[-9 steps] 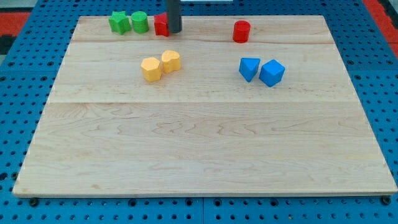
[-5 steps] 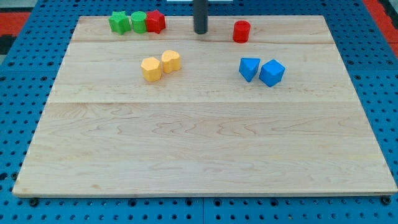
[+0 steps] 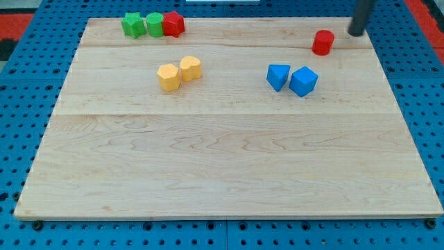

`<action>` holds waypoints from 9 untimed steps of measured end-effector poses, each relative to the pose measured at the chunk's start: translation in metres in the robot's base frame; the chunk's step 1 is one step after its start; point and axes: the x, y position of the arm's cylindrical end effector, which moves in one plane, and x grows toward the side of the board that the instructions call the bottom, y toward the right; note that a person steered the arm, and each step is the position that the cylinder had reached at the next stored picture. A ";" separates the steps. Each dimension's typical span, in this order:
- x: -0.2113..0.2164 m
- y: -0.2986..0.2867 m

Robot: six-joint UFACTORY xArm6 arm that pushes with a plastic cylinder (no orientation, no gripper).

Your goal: Move the red circle right to red star

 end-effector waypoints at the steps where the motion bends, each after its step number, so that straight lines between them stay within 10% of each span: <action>1: 0.021 -0.039; 4: 0.004 -0.195; 9: -0.039 -0.250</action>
